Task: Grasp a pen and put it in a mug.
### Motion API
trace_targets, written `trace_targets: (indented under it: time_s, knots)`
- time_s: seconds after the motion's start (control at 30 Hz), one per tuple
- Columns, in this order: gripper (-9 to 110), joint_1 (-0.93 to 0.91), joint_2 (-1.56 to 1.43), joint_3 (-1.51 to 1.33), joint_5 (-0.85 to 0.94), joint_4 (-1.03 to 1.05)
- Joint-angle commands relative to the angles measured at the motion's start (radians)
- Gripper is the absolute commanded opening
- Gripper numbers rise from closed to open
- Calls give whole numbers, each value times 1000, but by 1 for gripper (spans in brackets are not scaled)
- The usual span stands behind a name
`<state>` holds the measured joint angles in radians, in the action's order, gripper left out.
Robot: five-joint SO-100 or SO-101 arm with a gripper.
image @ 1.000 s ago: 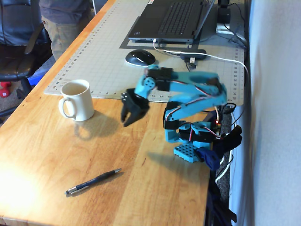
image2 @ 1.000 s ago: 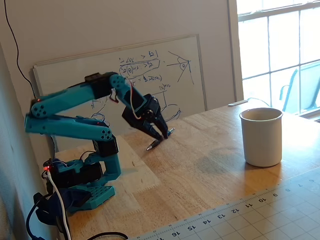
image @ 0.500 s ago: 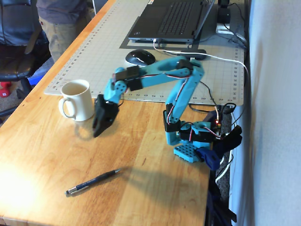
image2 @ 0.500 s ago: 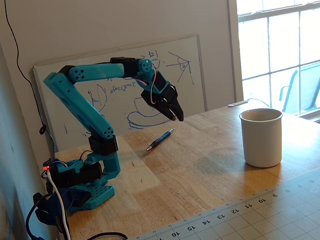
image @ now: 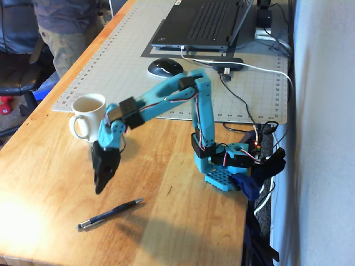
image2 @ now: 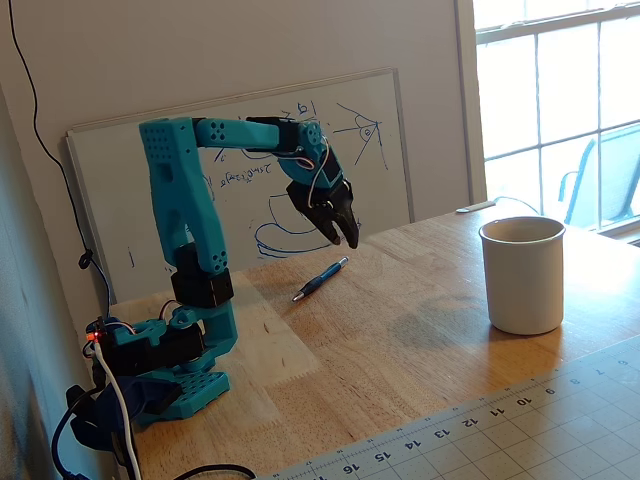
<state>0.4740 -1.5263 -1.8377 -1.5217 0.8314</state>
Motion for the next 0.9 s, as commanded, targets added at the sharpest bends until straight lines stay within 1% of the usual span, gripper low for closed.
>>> trace_targets:
  time_s: [0.0,0.17,0.4,0.63,0.87]
  knots:
    - [19,57,55,152,0,-18]
    - [24,91,167,241,5,-18]
    - [24,152,298,330,5,-18]
    - [24,158,402,408,5,-18]
    - [24,153,426,416,5,-9]
